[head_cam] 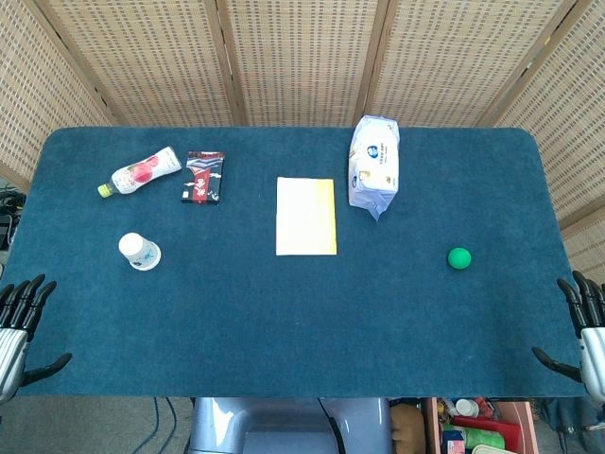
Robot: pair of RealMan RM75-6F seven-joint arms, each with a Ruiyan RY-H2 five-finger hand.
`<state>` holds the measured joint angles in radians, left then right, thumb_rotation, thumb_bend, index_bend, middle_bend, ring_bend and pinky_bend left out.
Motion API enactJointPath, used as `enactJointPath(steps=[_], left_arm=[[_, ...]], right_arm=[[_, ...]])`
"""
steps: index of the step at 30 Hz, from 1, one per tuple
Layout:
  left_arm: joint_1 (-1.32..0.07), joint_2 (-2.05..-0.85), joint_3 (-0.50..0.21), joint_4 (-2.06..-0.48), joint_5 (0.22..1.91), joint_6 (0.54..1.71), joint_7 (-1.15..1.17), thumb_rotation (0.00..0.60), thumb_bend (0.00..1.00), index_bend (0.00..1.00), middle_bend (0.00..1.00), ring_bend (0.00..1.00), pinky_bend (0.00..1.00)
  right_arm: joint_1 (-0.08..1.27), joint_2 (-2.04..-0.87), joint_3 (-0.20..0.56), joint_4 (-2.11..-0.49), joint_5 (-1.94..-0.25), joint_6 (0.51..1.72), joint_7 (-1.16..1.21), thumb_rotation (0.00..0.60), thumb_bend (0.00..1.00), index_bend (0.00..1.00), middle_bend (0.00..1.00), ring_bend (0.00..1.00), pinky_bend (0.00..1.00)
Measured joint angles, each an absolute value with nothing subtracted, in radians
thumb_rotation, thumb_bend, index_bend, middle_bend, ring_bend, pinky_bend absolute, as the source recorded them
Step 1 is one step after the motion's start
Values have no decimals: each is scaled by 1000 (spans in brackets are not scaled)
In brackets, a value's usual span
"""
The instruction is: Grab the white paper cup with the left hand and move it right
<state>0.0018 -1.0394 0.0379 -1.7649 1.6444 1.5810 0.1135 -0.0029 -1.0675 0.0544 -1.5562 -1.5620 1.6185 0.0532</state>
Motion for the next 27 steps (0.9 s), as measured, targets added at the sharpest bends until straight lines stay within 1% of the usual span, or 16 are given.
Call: enactJointPath(steps=[10, 15, 17, 20, 21, 23, 25, 27], left_arm=[[-6, -1033, 37, -1758, 1645, 1568, 81, 600, 111, 0, 0, 0, 0], [-40, -1015, 38, -1773, 1660, 1522, 44, 600, 112, 0, 0, 0, 0], [-65, -1003, 27, -1782, 1663, 1502, 39, 600, 111, 0, 0, 0, 0], [-116, -985, -10, -1803, 1636, 1444, 48, 600, 111, 3, 0, 0, 0], [-139, -978, -26, -1812, 1615, 1411, 51, 600, 111, 18, 0, 0, 0], [-180, -970, -51, -1820, 1575, 1351, 55, 600, 111, 72, 0, 0, 0], [-233, -963, -81, -1822, 1513, 1265, 62, 600, 111, 141, 0, 0, 0], [-289, -961, -112, -1817, 1428, 1171, 77, 600, 111, 164, 0, 0, 0]], right_arm=[[-5, -1063, 56, -1559, -1560, 1616, 61, 600, 0, 0, 0, 0, 0], [-5, -1064, 57, -1560, -1563, 1620, 58, 600, 0, 0, 0, 0, 0], [-3, -1066, 59, -1558, -1558, 1614, 52, 600, 0, 0, 0, 0, 0], [1, -1068, 66, -1558, -1543, 1604, 50, 600, 0, 0, 0, 0, 0], [2, -1068, 68, -1559, -1537, 1601, 50, 600, 0, 0, 0, 0, 0], [4, -1068, 72, -1559, -1527, 1594, 51, 600, 0, 0, 0, 0, 0], [6, -1067, 74, -1558, -1519, 1585, 55, 600, 0, 0, 0, 0, 0], [8, -1066, 76, -1555, -1506, 1573, 63, 600, 0, 0, 0, 0, 0]])
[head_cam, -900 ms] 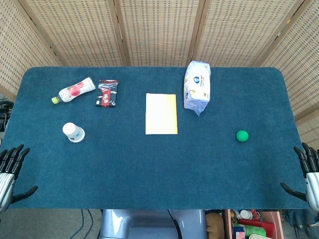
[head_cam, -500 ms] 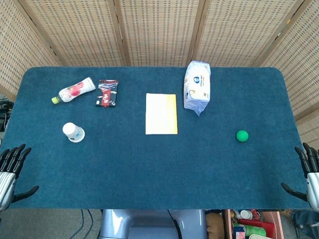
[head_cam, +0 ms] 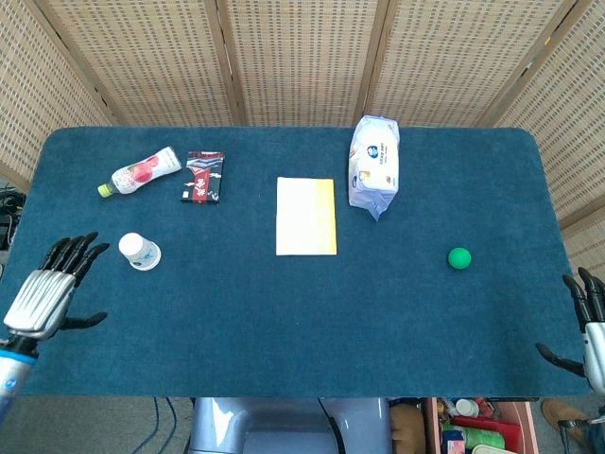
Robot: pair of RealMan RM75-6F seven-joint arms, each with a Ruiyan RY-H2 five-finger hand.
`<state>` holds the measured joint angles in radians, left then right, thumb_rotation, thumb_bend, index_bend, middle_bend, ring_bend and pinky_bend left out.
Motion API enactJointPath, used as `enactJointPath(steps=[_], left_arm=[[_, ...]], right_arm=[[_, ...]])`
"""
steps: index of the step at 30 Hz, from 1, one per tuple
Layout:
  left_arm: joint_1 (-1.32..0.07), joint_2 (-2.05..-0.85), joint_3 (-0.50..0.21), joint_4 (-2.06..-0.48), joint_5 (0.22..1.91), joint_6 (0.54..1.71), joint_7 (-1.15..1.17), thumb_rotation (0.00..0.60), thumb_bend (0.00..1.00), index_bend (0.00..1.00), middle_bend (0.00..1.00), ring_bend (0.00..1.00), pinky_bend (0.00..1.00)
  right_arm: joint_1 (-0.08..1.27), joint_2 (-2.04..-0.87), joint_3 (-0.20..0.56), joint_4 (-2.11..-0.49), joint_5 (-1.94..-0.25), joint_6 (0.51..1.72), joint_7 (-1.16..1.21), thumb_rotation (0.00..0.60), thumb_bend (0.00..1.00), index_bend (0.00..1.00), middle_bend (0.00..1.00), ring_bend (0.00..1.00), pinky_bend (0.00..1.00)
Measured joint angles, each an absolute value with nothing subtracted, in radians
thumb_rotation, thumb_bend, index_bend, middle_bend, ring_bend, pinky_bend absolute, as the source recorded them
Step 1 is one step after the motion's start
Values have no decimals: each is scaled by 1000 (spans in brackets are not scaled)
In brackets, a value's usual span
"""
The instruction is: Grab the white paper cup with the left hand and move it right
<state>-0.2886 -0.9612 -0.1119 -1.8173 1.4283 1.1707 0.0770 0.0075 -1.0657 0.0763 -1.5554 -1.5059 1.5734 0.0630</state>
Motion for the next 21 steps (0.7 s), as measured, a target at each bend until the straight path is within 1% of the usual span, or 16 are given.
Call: enactJointPath(steps=[3, 9, 14, 18, 21], left_arm=[[-372, -976, -150, -1788, 1279, 1057, 116, 600, 111, 189, 0, 0, 0], [-521, -1047, -194, -1705, 966, 899, 233, 600, 119, 202, 0, 0, 0], [-603, -1109, -199, -1645, 812, 862, 343, 600, 177, 229, 0, 0, 0], [-656, -1153, -193, -1593, 708, 853, 400, 600, 178, 256, 0, 0, 0], [-679, -1174, -186, -1566, 672, 853, 416, 600, 180, 287, 0, 0, 0]], right_arm=[[9, -1062, 82, -1549, -1493, 1566, 86, 600, 0, 0, 0, 0, 0], [15, -1056, 86, -1532, -1482, 1542, 122, 600, 0, 0, 0, 0, 0], [21, -1056, 86, -1525, -1479, 1529, 134, 600, 0, 0, 0, 0, 0], [24, -1056, 86, -1524, -1475, 1521, 134, 600, 0, 0, 0, 0, 0], [25, -1057, 87, -1523, -1474, 1519, 134, 600, 0, 0, 0, 0, 0]])
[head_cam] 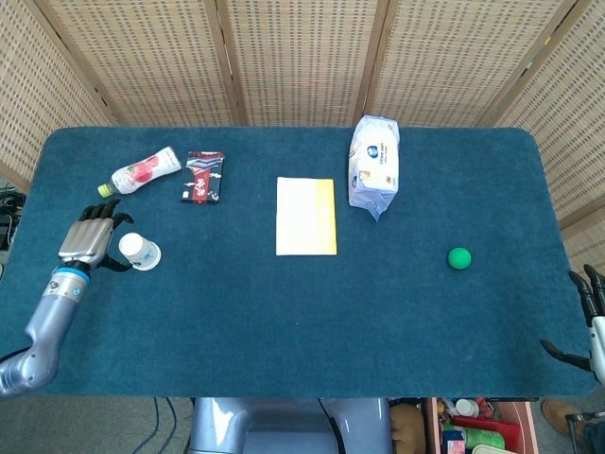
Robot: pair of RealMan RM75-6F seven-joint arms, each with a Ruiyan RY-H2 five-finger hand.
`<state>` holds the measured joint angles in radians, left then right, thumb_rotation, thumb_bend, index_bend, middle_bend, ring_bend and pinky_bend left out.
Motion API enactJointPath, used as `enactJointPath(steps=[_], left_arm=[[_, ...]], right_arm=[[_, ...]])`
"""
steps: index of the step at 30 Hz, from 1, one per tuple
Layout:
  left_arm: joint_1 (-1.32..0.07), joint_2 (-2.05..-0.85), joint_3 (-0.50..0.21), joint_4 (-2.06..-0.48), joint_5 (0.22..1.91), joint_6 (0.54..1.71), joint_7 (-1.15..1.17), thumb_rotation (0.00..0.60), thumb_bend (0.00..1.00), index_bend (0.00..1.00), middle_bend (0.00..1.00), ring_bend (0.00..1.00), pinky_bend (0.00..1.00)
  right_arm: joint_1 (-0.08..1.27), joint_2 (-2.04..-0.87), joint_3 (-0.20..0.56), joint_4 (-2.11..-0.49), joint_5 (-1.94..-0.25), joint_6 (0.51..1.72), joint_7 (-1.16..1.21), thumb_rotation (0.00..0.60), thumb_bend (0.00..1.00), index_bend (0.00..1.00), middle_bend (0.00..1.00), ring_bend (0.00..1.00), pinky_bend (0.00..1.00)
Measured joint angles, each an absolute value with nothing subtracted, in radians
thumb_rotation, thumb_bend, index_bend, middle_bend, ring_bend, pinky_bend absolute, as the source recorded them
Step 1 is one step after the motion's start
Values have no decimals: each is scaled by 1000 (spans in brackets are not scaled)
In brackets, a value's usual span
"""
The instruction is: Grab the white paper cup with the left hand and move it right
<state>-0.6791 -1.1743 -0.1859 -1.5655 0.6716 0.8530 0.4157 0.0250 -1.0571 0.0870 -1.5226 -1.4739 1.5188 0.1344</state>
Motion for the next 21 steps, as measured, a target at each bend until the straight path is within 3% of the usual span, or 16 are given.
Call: enactJointPath(steps=[6, 21], left_arm=[[-693, -1187, -172, -1538, 642, 856, 425, 600, 228, 292, 0, 0, 0], [-707, -1224, -147, -1457, 609, 833, 403, 600, 229, 295, 0, 0, 0]], right_arm=[[27, -1059, 85, -1521, -1474, 1514, 133, 600, 0, 0, 0, 0, 0], [31, -1060, 80, -1521, -1476, 1499, 133, 600, 0, 0, 0, 0, 0]])
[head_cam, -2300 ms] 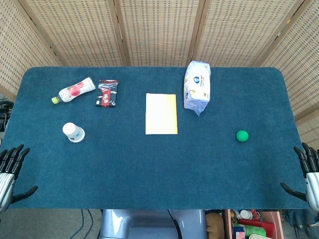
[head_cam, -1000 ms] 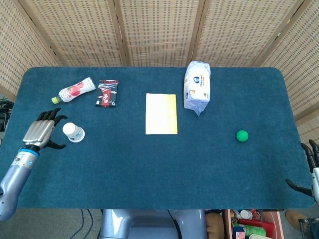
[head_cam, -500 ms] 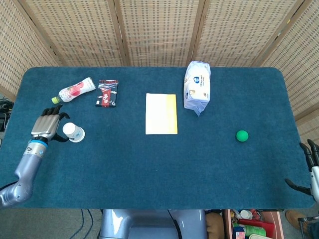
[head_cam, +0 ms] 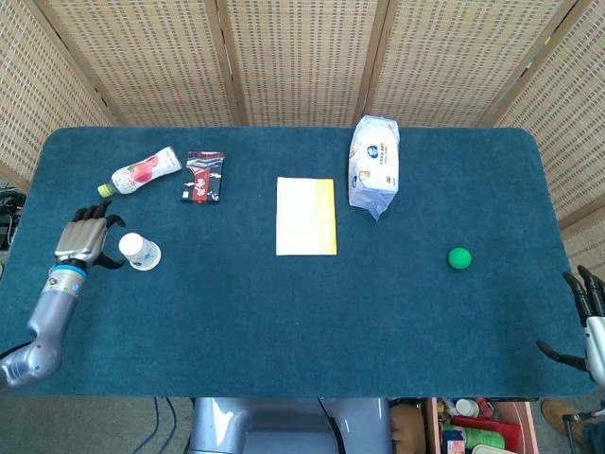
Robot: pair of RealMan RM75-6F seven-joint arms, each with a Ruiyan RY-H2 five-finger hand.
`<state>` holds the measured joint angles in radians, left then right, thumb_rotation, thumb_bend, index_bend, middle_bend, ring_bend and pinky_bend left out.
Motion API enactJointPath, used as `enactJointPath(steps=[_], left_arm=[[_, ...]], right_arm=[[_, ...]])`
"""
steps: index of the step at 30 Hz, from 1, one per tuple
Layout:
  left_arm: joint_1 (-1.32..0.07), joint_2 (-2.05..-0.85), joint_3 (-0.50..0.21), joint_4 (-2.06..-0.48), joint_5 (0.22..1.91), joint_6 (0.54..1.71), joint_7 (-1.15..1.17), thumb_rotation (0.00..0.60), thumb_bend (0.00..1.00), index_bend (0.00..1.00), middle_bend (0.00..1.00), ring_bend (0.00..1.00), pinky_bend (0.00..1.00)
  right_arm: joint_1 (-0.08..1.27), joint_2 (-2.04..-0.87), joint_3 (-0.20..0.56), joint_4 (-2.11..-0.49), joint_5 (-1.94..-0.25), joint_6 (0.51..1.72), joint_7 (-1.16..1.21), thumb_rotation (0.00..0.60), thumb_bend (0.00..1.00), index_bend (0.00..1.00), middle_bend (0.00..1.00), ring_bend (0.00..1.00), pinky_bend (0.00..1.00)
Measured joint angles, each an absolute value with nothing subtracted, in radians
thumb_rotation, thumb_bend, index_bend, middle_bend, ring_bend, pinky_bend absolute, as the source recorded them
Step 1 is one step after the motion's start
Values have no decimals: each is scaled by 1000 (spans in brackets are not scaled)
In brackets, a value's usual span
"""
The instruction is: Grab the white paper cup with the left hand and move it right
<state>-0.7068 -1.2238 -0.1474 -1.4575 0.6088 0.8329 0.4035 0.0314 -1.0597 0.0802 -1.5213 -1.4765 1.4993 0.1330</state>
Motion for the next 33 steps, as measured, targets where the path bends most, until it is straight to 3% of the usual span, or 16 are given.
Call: enactJointPath(steps=[33], left_arm=[[-724, -1274, -139, -1397, 594, 839, 378, 600, 290, 394, 0, 0, 0]], right_arm=[[41, -1060, 80, -1511, -1464, 1474, 150, 600, 0, 0, 0, 0, 0]])
